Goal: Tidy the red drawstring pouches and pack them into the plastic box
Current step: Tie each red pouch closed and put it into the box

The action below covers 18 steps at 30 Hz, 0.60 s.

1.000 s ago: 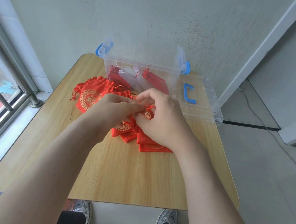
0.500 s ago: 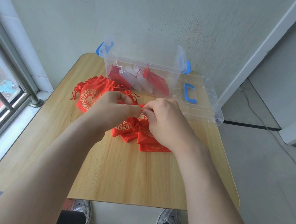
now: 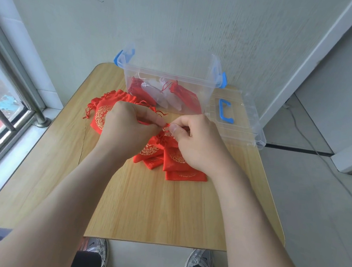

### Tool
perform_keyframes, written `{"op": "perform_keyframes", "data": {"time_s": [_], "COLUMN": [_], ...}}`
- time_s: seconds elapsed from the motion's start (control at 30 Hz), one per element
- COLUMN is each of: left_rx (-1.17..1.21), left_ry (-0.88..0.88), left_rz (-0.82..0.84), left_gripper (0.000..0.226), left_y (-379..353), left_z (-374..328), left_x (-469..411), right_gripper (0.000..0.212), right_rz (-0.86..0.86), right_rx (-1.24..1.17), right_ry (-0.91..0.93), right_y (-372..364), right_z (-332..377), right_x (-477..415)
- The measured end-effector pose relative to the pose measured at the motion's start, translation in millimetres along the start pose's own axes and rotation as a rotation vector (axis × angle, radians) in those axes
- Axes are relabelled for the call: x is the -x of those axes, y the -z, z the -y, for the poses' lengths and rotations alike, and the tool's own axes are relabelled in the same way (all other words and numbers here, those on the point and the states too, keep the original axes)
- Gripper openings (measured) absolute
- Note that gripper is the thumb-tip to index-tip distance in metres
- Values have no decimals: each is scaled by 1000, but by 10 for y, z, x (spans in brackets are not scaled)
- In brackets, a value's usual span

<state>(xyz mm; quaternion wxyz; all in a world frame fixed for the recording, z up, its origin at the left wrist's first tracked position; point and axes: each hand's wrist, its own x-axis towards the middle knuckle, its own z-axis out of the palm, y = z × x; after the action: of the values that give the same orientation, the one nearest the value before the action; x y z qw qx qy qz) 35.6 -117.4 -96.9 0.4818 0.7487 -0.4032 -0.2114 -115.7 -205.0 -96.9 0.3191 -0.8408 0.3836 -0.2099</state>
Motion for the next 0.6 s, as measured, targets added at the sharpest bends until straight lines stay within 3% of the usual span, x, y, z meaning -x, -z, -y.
{"op": "perform_keyframes", "data": {"time_s": [0.13, 0.33, 0.47, 0.6], "left_rx": [-32, -32, -58, 74], "left_ry": [-34, -63, -32, 115], "left_rz": [49, 164, 135, 79], "left_gripper": [26, 3, 15, 37], "left_y": [-9, -24, -43, -38], "left_z": [-50, -59, -55, -113], "left_x": [10, 31, 24, -14], "right_gripper": [21, 22, 21, 20], "right_rz": [-11, -83, -107, -119], "right_rx": [-61, -146, -168, -154], "right_ry": [-49, -94, -106, -95], "right_y": [-4, -21, -26, -33], "right_z": [-8, -48, -73, -106], "right_x": [-22, -53, -60, -66]}}
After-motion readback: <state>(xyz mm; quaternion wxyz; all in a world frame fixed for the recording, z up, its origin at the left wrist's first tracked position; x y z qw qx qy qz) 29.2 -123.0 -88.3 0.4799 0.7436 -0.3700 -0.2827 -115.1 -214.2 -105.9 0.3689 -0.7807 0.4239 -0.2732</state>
